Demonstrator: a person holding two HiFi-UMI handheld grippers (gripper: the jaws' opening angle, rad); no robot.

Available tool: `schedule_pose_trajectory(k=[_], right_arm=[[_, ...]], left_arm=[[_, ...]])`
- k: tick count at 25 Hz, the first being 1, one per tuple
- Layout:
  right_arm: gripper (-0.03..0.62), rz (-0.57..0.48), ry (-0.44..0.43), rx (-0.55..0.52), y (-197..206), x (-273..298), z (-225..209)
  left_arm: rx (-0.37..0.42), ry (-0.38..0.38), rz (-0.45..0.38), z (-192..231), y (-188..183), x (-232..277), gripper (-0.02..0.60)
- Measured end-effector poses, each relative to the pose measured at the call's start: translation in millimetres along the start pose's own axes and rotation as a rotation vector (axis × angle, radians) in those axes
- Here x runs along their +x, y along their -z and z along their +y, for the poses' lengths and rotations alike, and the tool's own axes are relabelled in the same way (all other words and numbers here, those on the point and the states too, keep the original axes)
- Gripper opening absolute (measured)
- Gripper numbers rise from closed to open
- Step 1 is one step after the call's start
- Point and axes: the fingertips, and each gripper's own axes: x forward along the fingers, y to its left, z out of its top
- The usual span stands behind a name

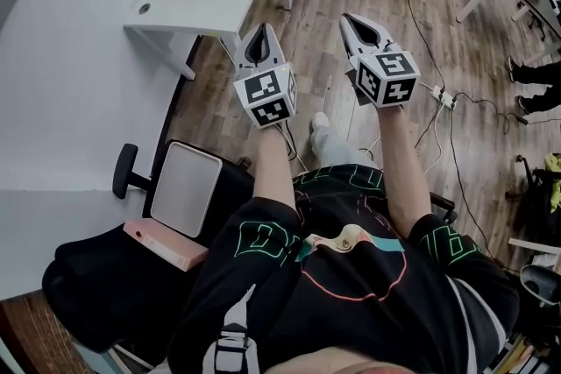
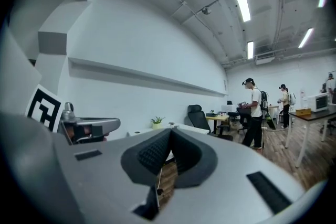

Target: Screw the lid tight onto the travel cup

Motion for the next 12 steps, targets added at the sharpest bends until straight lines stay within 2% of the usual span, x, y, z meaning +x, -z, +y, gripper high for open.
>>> schedule_pose_trajectory(k=[12], right_arm=[[0.005,0.039,-0.067,0.058,25,88,-10]], left_arm=[[0.023,-0.068,0.040,50,19,60,0.008]])
